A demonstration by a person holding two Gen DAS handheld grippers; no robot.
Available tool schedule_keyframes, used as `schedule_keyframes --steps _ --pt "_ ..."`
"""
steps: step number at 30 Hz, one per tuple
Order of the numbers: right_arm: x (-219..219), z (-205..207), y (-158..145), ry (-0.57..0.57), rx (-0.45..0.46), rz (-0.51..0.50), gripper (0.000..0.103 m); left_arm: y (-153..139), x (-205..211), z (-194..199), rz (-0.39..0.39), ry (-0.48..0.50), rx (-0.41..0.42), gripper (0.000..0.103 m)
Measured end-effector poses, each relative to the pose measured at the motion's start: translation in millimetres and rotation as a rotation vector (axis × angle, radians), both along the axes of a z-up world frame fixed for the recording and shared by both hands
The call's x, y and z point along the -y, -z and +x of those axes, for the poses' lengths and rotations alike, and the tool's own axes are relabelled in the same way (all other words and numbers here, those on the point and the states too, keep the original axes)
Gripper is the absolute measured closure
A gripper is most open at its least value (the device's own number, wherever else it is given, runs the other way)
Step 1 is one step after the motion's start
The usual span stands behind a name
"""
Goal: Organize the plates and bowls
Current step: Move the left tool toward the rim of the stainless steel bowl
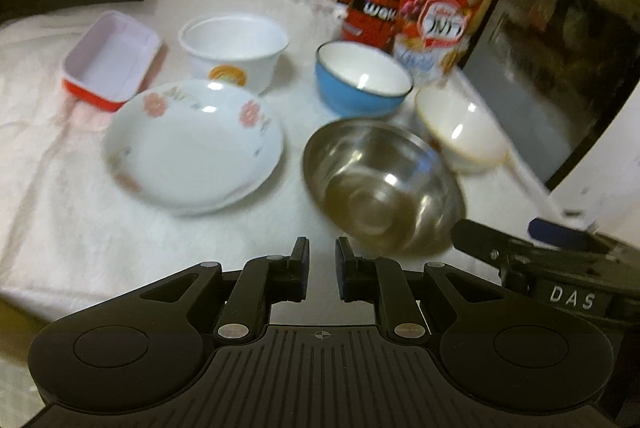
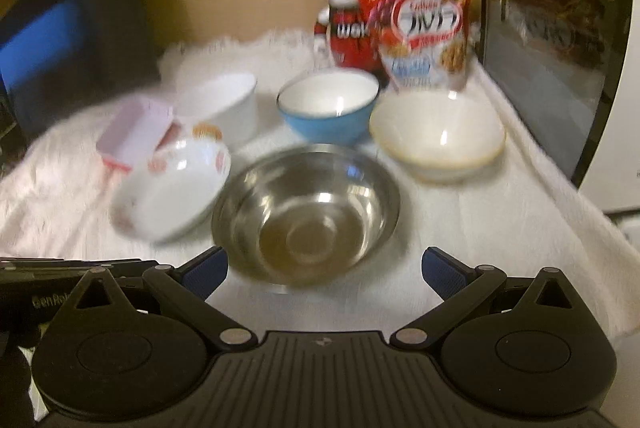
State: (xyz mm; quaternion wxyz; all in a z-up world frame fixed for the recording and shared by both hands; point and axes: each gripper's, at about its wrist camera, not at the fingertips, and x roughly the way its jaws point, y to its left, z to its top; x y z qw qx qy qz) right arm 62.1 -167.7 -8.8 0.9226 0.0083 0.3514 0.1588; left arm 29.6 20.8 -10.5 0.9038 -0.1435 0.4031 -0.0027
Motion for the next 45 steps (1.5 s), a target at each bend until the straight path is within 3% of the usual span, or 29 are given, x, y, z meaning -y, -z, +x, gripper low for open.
schedule_keyframes --steps 8,13,25,28,35,40,45 --pt "11.1 55.8 1.0 -0.038 -0.080 0.161 0.000 7.2 -22.6 43.8 -0.204 0.010 -0.017 0.088" --pt "-3.1 88.9 14.8 -0.028 -0.127 0.118 0.000 14.8 -38.3 61.6 -0.134 -0.024 -0.071 0.088" --pt "8.6 128.9 62.7 0.133 -0.355 0.202 0.000 53.7 -67.8 105.0 -0.229 0.066 -0.173 0.087" --pt "18.6 136.8 72.7 0.144 -0.401 0.217 0.000 55.0 -64.3 115.5 -0.211 0.075 -0.181 0.087" --pt "29.4 147.7 83.0 0.062 -0.474 0.239 0.000 57.6 -56.0 127.6 -0.191 0.062 -0.203 0.088" --pt "34.4 151.2 82.9 0.013 -0.496 0.256 0.000 54.1 -50.9 128.9 -0.224 0.057 -0.203 0.088" --pt "17.5 144.8 80.1 -0.119 -0.453 0.116 0.000 52.4 -44.4 130.0 -0.251 0.040 -0.195 0.088"
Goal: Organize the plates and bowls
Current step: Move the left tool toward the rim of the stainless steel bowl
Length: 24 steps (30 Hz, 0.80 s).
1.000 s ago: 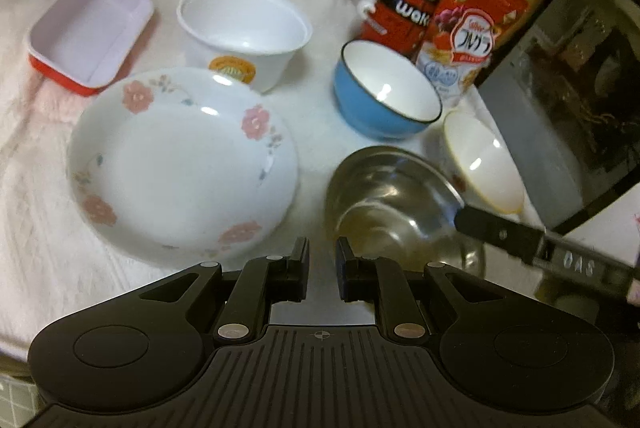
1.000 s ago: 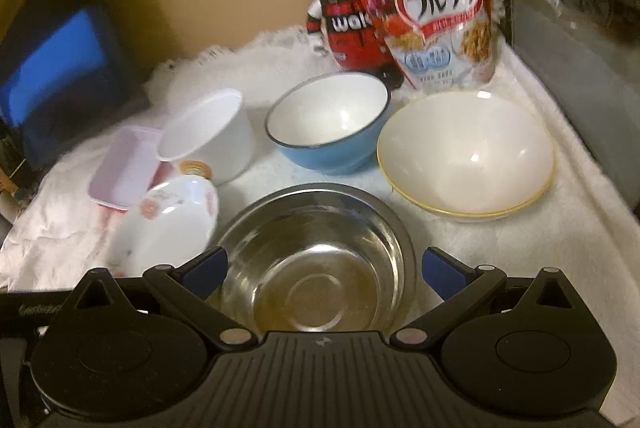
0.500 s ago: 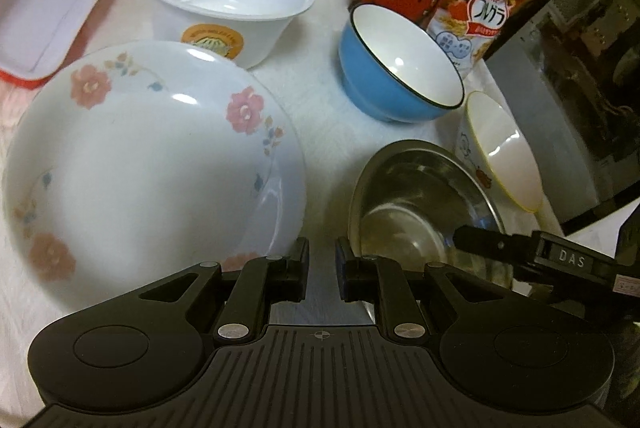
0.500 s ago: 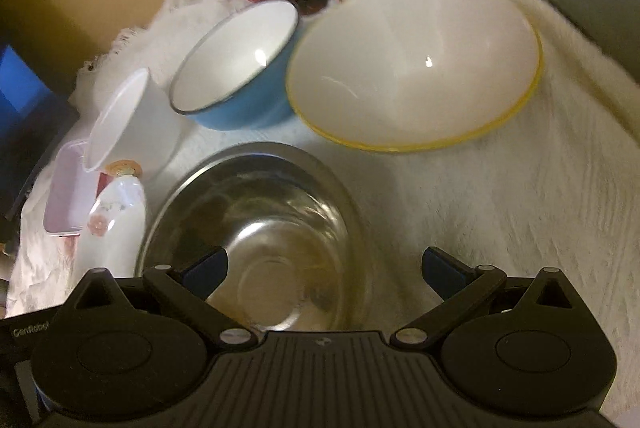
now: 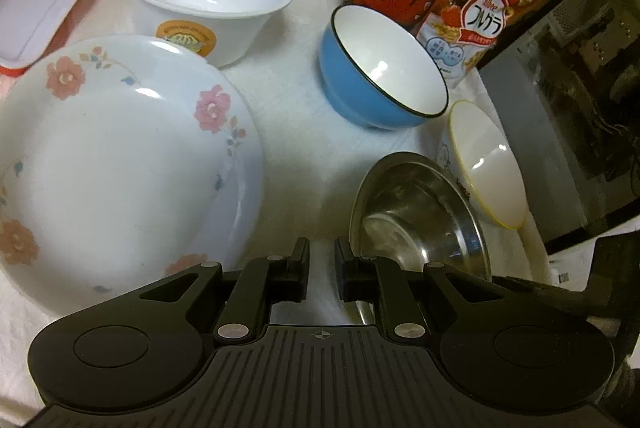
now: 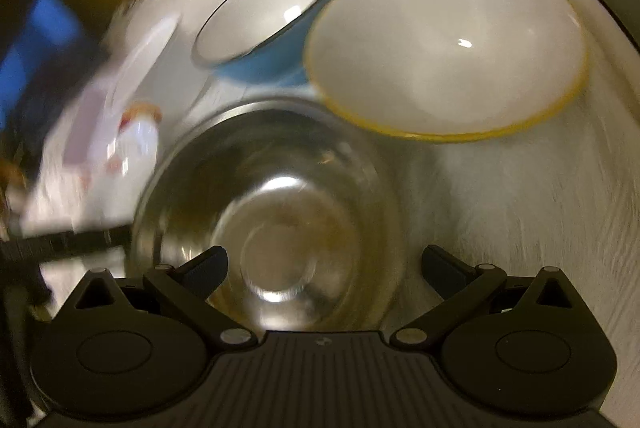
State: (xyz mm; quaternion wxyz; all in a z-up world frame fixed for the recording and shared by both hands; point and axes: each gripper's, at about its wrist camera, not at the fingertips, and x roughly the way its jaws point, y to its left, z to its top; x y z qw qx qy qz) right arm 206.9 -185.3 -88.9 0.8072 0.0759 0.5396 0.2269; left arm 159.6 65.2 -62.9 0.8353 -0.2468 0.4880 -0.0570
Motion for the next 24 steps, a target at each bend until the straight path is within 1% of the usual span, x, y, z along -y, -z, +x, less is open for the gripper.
schedule_keyframes --steps 3,5,6,7,9,11,14,17,19,20,22,24 --pt "8.0 0.6 -4.1 0.035 0.006 0.048 0.002 0.6 3.6 4.5 0.032 -0.020 -0.009 0.088" --pt "13.4 -3.7 -12.3 0.043 0.070 0.079 0.003 3.4 5.3 8.2 0.064 -0.034 -0.032 0.088" --pt "12.8 -5.0 -17.3 0.034 0.108 0.072 0.006 4.5 7.4 9.8 0.088 -0.035 -0.044 0.088" --pt "10.9 -5.5 -21.4 0.029 0.141 0.051 0.010 4.8 8.8 10.5 0.099 -0.040 -0.043 0.088" --pt "7.5 -4.8 -23.3 0.011 0.166 0.011 0.031 2.5 9.7 10.2 0.089 -0.051 -0.033 0.090" --pt "4.5 -4.6 -20.2 0.006 0.177 -0.020 0.035 -2.5 8.1 6.2 0.065 -0.061 -0.017 0.091" --pt "4.4 -0.8 -15.6 0.008 0.165 -0.026 0.041 -10.7 3.4 -3.0 0.043 -0.062 0.012 0.091" --pt "8.6 2.3 -12.1 0.012 0.146 -0.019 0.044 -16.9 0.6 -8.9 0.028 -0.047 0.042 0.091" --pt "9.7 0.4 -10.6 0.018 0.139 -0.024 0.045 -21.2 -2.4 -11.7 0.001 -0.034 0.063 0.090" --pt "10.0 -0.1 -10.0 0.016 0.136 -0.020 0.045 -24.2 -3.4 -12.4 -0.015 -0.022 0.079 0.087" --pt "11.1 -0.6 -9.5 0.006 0.130 -0.013 0.046 -28.7 -2.9 -12.1 -0.035 0.000 0.099 0.086" --pt "10.5 -1.4 -10.5 -0.010 0.135 -0.016 0.046 -32.3 5.8 -9.5 0.006 0.026 0.100 0.086"
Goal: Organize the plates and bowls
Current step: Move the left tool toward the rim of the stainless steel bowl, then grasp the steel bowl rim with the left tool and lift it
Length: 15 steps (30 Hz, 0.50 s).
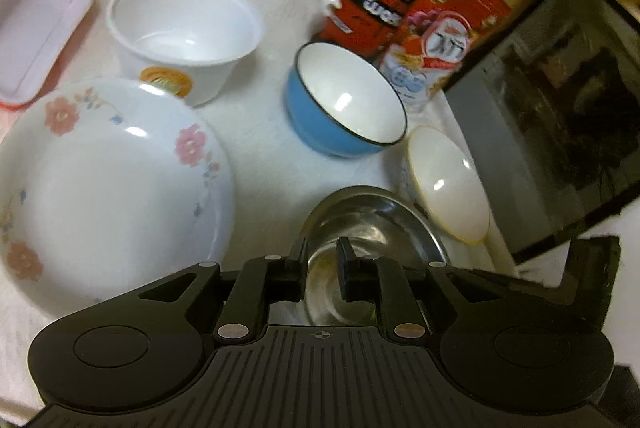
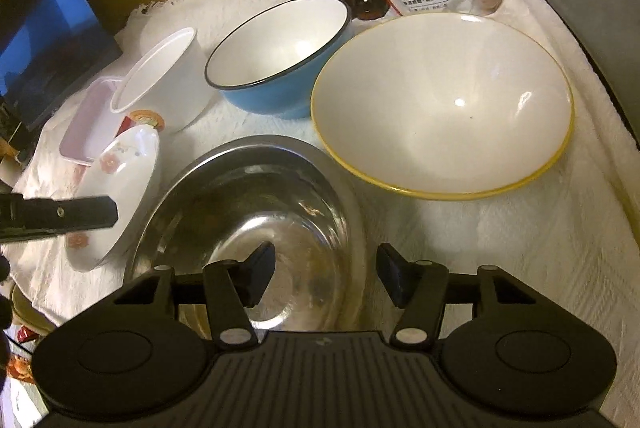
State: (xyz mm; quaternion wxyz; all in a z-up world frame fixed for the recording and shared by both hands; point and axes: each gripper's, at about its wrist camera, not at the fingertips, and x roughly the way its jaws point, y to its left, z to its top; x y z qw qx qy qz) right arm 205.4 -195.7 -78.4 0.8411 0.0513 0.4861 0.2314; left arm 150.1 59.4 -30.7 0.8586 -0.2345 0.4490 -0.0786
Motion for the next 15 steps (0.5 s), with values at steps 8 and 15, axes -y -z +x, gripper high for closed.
schedule_keyframes --steps 8,15 --pt "0.2 -2.6 -0.4 -0.030 0.006 -0.002 0.049 17.5 28.2 4.7 0.174 0.030 -0.106 0.086" --pt "-6.5 -6.9 3.7 -0.021 0.005 -0.032 0.057 47.8 36.8 12.4 0.115 0.035 -0.131 0.075"
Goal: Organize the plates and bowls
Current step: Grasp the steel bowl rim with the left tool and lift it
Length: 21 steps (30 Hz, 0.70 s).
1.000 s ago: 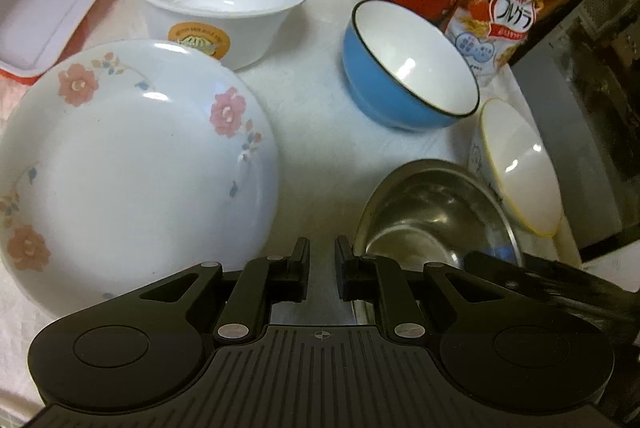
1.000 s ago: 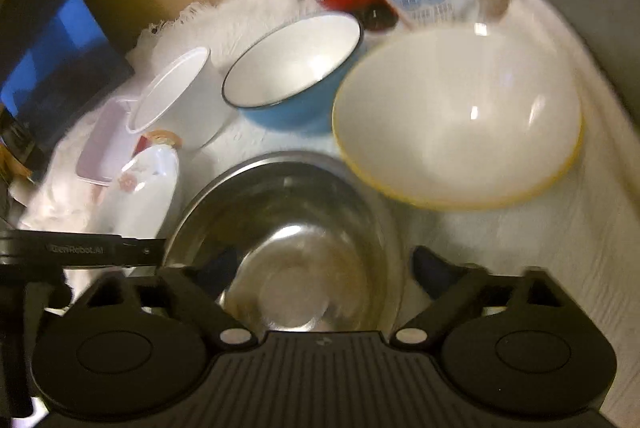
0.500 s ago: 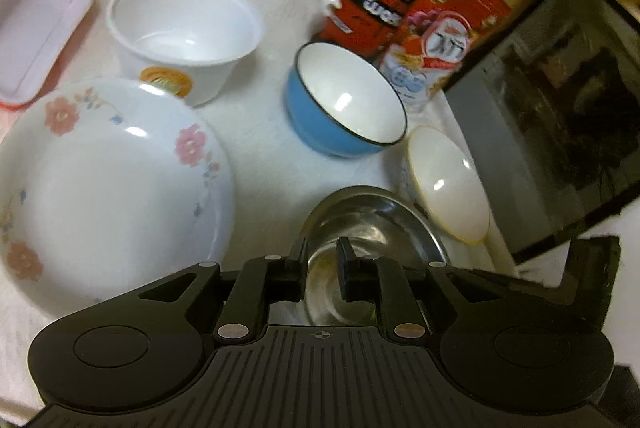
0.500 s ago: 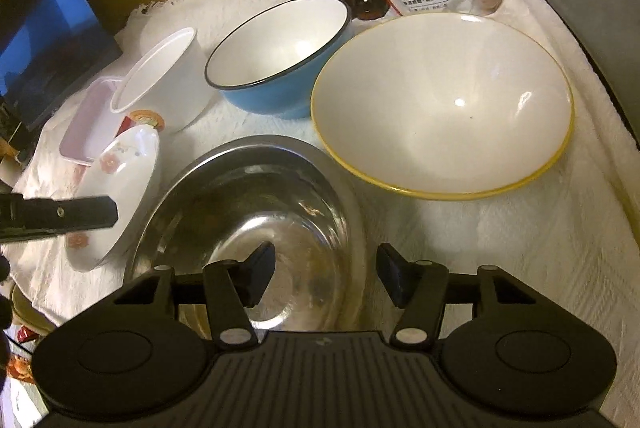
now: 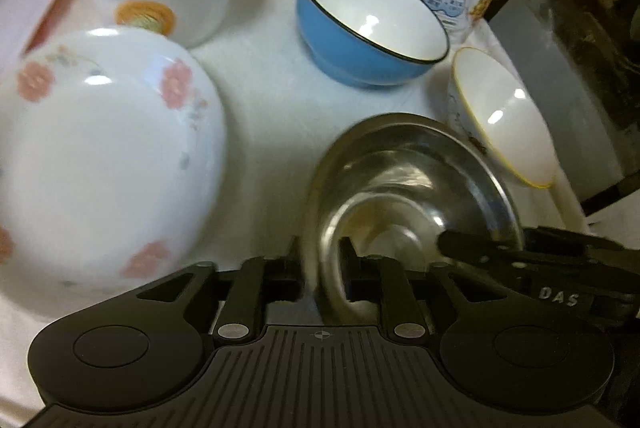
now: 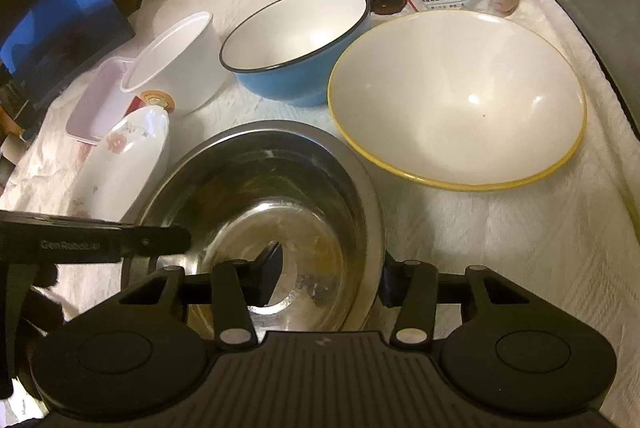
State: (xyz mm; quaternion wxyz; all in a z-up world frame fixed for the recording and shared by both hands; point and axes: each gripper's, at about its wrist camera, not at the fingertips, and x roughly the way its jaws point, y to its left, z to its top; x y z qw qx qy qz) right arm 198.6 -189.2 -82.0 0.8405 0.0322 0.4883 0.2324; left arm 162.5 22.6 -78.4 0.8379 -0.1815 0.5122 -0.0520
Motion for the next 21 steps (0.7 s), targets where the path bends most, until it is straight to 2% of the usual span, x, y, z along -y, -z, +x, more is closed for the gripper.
schedule_keyframes --steps 3,5,9,11,13,16,21 --pt "-3.0 -2.1 -4.7 0.030 -0.009 -0.004 0.057 3.4 -1.3 3.1 0.002 0.013 -0.014 0.075" --pt "-7.4 -5.1 -11.2 0.045 -0.002 -0.007 0.057 -0.2 -10.5 2.1 -0.033 0.013 -0.034 0.076" --pt "-28.5 -16.5 -39.2 0.073 0.038 0.037 0.056 -27.4 -39.3 -10.0 -0.068 0.012 0.014 0.077" --pt "-48.3 -18.8 -54.6 0.048 0.065 0.074 0.056 -45.7 -63.4 -19.4 -0.063 -0.002 0.060 0.077" --pt "-75.9 -14.9 -65.3 0.024 0.077 0.100 0.056 -58.4 -93.2 -27.3 -0.042 -0.030 0.088 0.076" --pt "-129.5 -7.5 -72.3 -0.027 0.112 0.098 0.056 -61.2 -133.5 -31.6 0.027 -0.075 0.093 0.076" --pt "-213.6 2.6 -51.3 -0.121 0.102 -0.004 0.056 -45.5 -192.4 -28.0 0.115 -0.131 0.052 0.076"
